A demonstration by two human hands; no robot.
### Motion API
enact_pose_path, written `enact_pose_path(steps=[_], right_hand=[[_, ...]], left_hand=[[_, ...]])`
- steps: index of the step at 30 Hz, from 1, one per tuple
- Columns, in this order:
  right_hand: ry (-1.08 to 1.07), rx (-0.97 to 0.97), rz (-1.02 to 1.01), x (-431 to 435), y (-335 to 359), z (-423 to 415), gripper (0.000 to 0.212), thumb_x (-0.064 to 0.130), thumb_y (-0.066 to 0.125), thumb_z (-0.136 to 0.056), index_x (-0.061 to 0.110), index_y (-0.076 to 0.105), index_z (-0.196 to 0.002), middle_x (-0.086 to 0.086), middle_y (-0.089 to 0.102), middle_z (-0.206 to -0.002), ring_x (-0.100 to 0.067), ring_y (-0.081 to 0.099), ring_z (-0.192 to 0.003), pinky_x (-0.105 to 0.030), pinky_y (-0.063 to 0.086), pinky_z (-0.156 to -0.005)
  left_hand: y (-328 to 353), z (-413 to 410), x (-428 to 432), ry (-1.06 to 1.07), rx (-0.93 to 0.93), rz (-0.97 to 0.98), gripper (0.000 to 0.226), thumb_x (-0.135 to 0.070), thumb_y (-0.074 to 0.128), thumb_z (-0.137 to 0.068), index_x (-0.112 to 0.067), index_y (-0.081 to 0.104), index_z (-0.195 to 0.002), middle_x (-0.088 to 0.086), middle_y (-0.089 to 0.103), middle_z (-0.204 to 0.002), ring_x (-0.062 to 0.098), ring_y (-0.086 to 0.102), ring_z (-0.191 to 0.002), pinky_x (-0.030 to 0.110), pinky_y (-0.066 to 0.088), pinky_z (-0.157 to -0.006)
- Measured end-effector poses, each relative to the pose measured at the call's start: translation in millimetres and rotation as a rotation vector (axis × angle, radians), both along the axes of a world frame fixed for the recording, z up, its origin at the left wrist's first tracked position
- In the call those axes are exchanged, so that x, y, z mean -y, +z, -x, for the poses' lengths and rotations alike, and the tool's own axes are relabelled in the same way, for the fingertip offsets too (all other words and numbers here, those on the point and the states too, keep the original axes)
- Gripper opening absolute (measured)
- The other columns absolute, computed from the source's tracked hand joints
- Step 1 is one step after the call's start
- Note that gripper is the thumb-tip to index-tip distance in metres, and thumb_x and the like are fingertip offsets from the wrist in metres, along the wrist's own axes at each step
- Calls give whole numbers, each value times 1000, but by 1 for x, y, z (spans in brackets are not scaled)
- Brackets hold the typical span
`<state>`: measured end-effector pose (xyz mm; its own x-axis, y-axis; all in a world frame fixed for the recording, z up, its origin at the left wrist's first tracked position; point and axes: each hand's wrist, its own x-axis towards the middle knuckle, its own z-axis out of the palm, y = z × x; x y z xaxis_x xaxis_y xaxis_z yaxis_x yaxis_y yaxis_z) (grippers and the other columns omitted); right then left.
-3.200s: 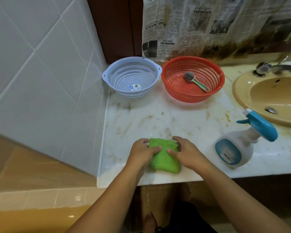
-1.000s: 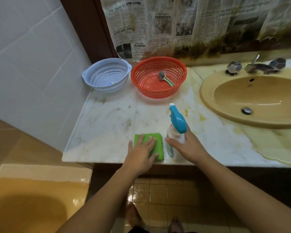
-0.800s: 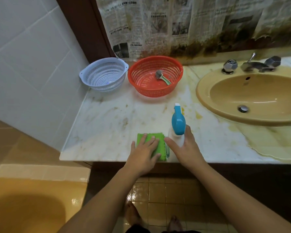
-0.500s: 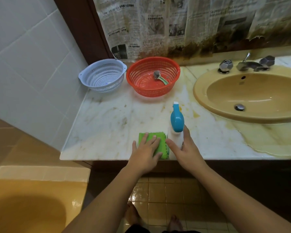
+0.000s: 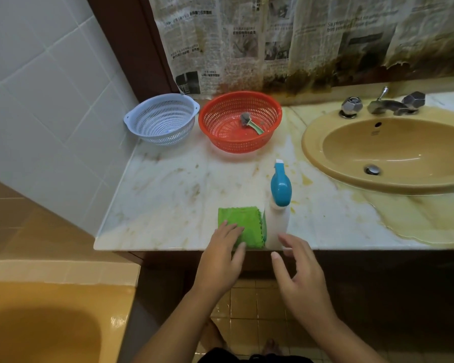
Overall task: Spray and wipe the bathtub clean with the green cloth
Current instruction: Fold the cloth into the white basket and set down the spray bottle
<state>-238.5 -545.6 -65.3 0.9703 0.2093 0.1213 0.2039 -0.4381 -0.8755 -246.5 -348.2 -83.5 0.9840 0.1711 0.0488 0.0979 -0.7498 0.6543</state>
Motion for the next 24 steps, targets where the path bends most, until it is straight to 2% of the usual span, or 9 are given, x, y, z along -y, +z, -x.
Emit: enact_pose_path(steps=[2, 3, 5, 7, 10, 13, 17, 24], right_hand=[[69, -3, -18, -14, 2, 5, 41, 22, 65, -100, 30, 54, -139, 23, 57, -130, -2, 55, -125, -21, 51, -103], [110, -15, -26, -22, 3, 6, 41, 22, 64, -101, 32, 54, -140, 24, 57, -132, 0, 54, -128, -17, 47, -106], [182, -33, -29, -41, 4, 2, 41, 23, 61, -103, 32, 54, -142, 24, 56, -136, 2, 51, -132, -15, 41, -110], [241, -42, -11, -62, 5, -7, 43, 23, 59, -105, 29, 54, -146, 20, 56, -141, 4, 47, -136, -16, 38, -113], [316, -33, 32, -94, 7, -25, 44, 24, 55, -106, 26, 51, -150, 18, 53, -146, 7, 42, -138, -17, 34, -115], [360, -17, 51, -133, 8, -45, 47, 29, 51, -102, 25, 52, -149, 18, 52, -147, 5, 43, -137, -21, 33, -117], [359, -1, 62, -189, 9, -77, 44, 18, 56, -104, 23, 53, -147, 13, 55, -146, 0, 47, -135, -25, 36, -117], [315, 55, 72, -292, 13, -147, 41, 20, 55, -105, 21, 56, -146, 8, 57, -144, -8, 52, -132, -34, 42, -115]], left_hand=[[3, 6, -8, 18, 49, 36, 42, -27, 57, -105, -18, 57, -146, -5, 55, -150, 9, 41, -146, 36, 41, -118], [7, 8, -13, 29, 69, 56, 40, -23, 58, -104, -16, 59, -143, -4, 58, -145, 6, 48, -138, 29, 45, -113], [16, 11, -23, 58, 86, 80, 37, -16, 60, -104, -13, 61, -141, -4, 61, -140, -4, 50, -128, 7, 39, -105], [23, 12, -37, 73, 92, 80, 37, -15, 58, -105, -15, 61, -141, -8, 62, -140, -11, 47, -126, 0, 31, -103], [29, 9, -63, 127, 110, 86, 37, -15, 54, -106, -20, 61, -142, -13, 60, -140, -23, 43, -124, 0, 27, -105], [37, -3, -95, 190, 127, 85, 37, -15, 53, -107, -21, 61, -143, -13, 60, -140, -15, 44, -126, -2, 26, -104], [43, -29, -146, 218, 123, 68, 38, -21, 51, -108, -24, 59, -146, -12, 59, -145, -1, 50, -133, -2, 25, -105], [46, -95, -243, 214, 121, 102, 39, -22, 49, -109, -25, 57, -147, -11, 56, -149, 0, 47, -135, 0, 25, -106]])
